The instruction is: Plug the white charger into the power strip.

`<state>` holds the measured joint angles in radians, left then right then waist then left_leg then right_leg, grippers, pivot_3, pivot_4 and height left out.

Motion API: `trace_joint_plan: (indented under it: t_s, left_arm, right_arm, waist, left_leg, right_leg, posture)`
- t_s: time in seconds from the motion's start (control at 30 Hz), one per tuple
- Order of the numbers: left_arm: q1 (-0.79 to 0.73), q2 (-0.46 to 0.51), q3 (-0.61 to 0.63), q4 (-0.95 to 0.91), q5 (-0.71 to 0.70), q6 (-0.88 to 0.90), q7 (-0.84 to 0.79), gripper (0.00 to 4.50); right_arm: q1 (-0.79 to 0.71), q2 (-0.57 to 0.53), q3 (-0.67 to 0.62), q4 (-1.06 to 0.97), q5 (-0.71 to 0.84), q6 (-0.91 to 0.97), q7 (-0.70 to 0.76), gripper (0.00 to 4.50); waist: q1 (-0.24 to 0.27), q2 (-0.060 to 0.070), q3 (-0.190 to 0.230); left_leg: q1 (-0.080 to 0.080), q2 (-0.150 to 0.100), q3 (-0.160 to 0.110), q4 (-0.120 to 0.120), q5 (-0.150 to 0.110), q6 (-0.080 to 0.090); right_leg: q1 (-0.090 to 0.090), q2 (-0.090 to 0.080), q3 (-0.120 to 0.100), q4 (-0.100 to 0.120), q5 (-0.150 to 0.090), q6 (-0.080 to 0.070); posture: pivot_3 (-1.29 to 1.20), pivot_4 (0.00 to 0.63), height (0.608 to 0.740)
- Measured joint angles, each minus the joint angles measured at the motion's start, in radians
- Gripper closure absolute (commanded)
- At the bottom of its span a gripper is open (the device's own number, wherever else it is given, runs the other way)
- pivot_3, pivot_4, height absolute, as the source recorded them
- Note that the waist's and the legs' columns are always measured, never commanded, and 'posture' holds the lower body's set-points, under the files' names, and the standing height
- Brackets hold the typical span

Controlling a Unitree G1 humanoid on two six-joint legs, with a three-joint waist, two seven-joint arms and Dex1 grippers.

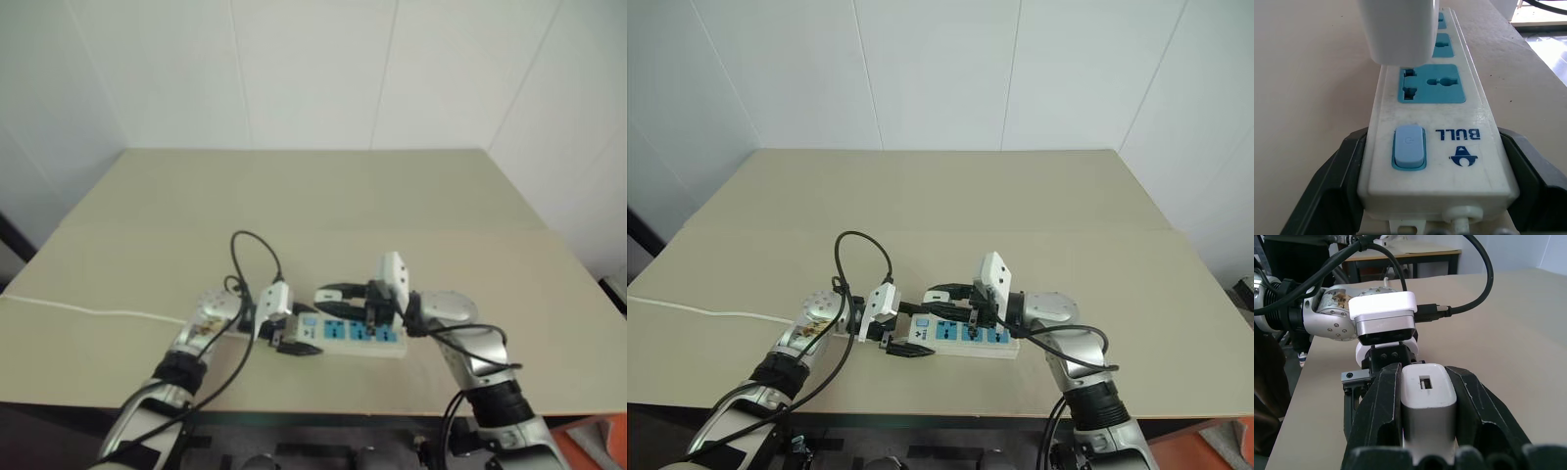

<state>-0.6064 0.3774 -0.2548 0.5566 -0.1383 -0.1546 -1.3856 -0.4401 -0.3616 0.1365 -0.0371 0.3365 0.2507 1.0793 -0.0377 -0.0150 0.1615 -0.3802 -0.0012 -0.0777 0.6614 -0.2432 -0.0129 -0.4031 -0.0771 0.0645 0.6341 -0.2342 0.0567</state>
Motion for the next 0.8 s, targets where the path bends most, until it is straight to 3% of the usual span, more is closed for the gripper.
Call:
trace_joint_plan:
  t_s: [0.8]
  left_arm:
    - [0.039, 0.008, 0.001, -0.065, -0.001, 0.029, 0.031, 1.21]
  right_arm:
    - [-0.028, -0.007, 0.033, 0.117, -0.009, -0.082, 0.03, 3.37]
  waist:
    - [0.001, 0.0, 0.0]
  left_leg:
    - [0.001, 0.0, 0.0, 0.0, 0.0, 0.0]
  right_leg:
    - [0.001, 0.0, 0.0, 0.0, 0.0, 0.0]
  posture:
    - [0.0, 0.15, 0.74]
